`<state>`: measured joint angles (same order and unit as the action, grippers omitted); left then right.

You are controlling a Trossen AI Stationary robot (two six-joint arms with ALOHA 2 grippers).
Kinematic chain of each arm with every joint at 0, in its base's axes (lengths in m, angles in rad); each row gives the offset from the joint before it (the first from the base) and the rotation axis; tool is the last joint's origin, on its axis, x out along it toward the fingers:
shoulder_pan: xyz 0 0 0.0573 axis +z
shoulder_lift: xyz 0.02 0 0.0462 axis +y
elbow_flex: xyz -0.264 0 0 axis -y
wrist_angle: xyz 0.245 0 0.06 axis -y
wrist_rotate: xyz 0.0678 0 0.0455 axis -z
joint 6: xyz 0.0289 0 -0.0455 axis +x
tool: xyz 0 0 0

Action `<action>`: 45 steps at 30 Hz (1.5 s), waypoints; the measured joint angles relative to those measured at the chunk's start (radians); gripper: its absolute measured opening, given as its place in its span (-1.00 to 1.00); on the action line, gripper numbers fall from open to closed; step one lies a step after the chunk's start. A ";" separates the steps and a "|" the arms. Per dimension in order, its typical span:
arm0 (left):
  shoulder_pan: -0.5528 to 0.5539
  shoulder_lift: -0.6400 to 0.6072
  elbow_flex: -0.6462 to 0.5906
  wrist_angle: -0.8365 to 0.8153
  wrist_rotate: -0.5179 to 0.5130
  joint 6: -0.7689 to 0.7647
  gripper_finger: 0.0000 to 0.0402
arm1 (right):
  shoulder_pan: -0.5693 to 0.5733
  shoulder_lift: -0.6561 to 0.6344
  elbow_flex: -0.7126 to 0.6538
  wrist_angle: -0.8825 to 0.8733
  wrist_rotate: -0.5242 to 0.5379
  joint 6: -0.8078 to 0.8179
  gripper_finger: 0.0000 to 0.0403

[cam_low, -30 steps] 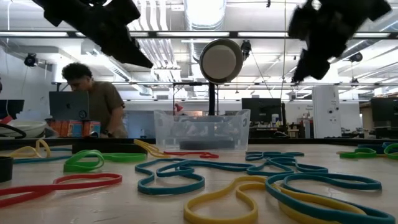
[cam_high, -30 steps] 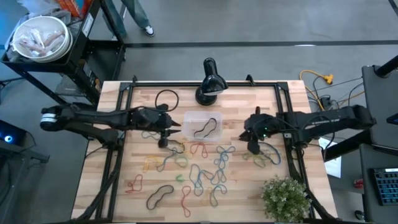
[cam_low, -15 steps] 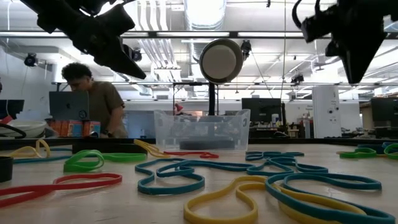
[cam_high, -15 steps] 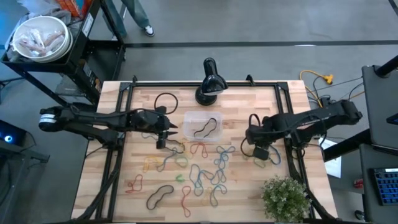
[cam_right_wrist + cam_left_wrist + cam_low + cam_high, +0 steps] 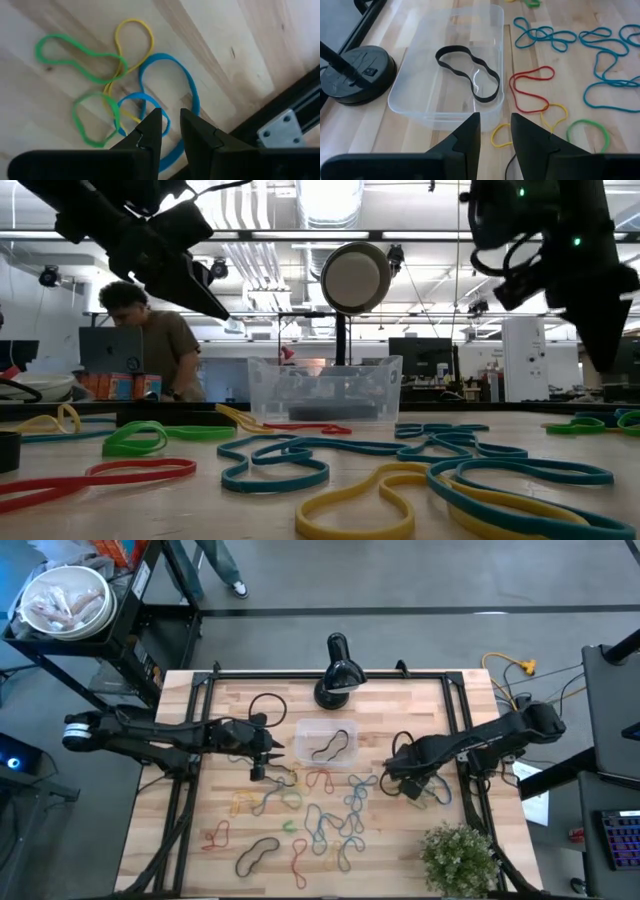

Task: Pick and place rubber bands into bin
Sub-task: Put the blue rubber band into the transparent bin

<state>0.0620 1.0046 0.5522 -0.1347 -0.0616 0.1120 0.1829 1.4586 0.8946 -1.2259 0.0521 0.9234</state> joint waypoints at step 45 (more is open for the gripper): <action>0.000 0.001 0.000 0.048 0.000 -0.004 -0.54 | -0.142 0.179 -0.114 0.191 0.069 -0.121 -0.74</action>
<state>0.0624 1.0054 0.5518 -0.0864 -0.0612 0.1081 0.0410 1.6379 0.7811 -1.0347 0.1211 0.8019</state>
